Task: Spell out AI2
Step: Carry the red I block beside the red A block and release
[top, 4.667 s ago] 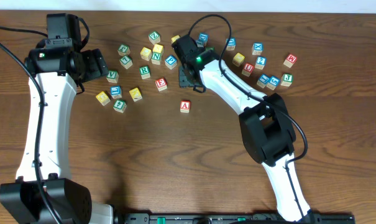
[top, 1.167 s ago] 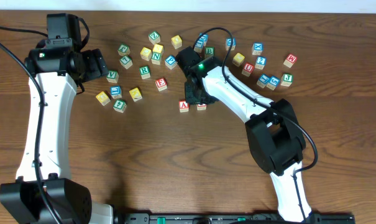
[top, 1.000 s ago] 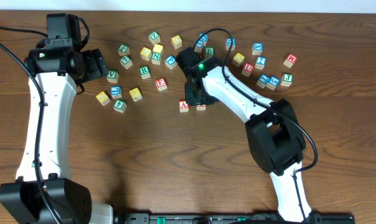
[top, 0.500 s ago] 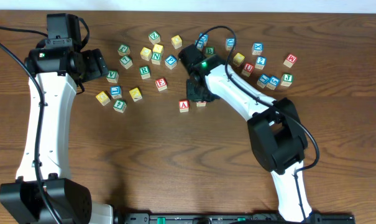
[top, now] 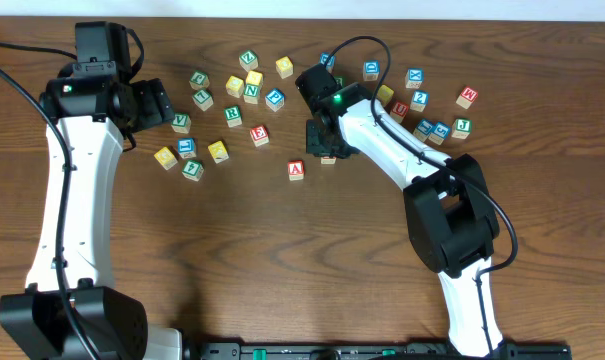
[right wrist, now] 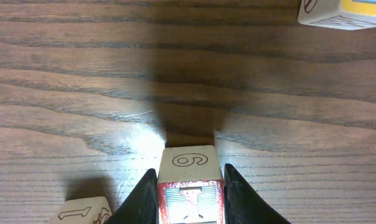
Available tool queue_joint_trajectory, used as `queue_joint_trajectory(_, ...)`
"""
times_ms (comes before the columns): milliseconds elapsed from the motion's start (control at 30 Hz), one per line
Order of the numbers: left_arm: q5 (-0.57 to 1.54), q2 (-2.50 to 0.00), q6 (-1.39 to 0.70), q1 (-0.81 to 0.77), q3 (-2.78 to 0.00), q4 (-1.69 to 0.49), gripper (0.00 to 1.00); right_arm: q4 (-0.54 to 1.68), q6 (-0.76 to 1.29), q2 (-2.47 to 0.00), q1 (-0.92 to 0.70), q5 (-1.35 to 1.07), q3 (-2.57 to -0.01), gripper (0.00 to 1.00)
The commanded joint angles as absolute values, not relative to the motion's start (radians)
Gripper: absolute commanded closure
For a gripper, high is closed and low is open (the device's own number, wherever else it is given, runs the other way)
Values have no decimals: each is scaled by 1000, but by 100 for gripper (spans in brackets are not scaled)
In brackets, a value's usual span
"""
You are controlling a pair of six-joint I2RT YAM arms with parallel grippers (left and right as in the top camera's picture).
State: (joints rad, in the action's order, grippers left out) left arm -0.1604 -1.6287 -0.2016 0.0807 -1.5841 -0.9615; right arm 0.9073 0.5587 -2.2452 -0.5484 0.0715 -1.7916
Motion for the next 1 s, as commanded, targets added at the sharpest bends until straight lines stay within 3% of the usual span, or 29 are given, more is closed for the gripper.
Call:
queue_joint_trajectory(0, -169, -1620, -191, 84, -1606, -961, 2, 912, 549, -2258, -558, 78, -1786, 76)
queue_joint_trajectory(667, -169, -1620, -191, 84, -1606, -961, 2, 934, 549, -2258, -571, 68, -1787, 74)
queue_joint_trajectory(733, -169, -1620, -191, 84, -1606, -961, 2, 935, 549, -2258, -571, 68, -1786, 69)
queue_joint_trajectory(833, -169, -1620, -191, 84, -1606, -961, 2, 934, 549, -2258, -571, 68, -1786, 53)
queue_joint_trajectory(967, -169, -1620, -191, 84, -1606, -961, 2, 931, 548, -2255, -571, 69, -1787, 49)
